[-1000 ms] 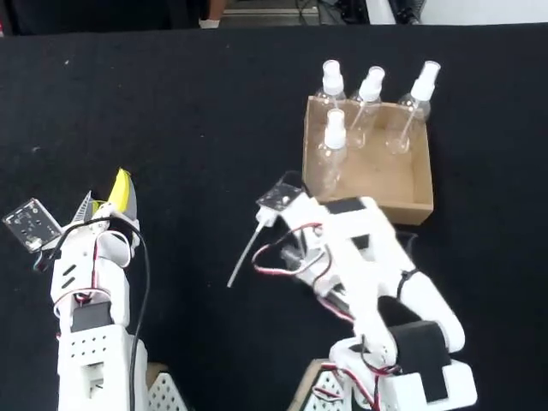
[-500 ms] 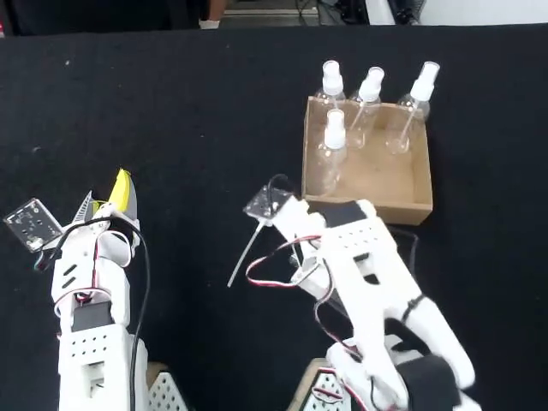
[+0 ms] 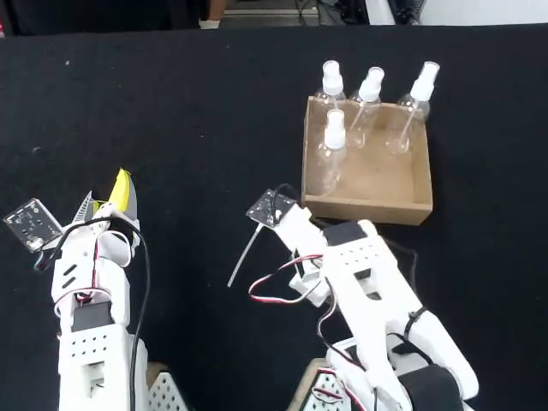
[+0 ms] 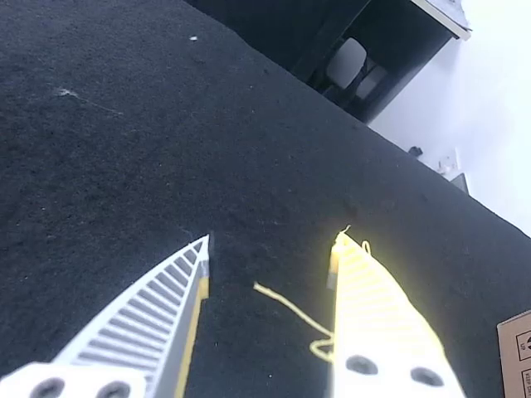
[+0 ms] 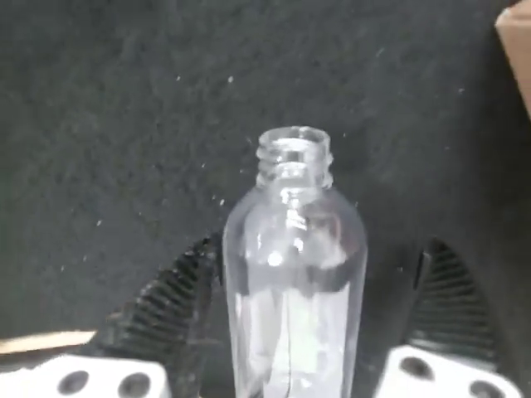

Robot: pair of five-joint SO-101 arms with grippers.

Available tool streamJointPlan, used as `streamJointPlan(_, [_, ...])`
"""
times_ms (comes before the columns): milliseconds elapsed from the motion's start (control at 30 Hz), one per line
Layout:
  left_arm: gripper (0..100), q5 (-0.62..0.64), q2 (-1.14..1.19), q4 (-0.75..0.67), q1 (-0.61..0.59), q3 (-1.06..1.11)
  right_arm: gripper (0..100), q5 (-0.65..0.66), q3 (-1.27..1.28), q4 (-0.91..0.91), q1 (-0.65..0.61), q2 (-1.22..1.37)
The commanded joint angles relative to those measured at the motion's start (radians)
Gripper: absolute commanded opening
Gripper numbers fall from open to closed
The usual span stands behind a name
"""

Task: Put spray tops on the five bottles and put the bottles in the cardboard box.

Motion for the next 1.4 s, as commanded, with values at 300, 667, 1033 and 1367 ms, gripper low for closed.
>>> streamJointPlan(300, [23,-0.028,-0.005,-0.020,0.041,-0.041,0.7,0.000,0.087,-0.138,-0.008,-0.048])
streamJointPlan(667, [23,-0.430,0.006,0.298,0.433,-0.160,1.0,-0.210,-0.183,0.104,0.041,-0.311])
streamJointPlan(1033, [23,-0.482,0.273,0.439,0.585,-0.346,1.0,-0.354,0.007,0.058,0.143,-0.777])
streamJointPlan(1367, [23,-0.479,0.775,0.546,0.661,-0.648,1.0,-0.397,0.174,0.005,0.141,-0.972])
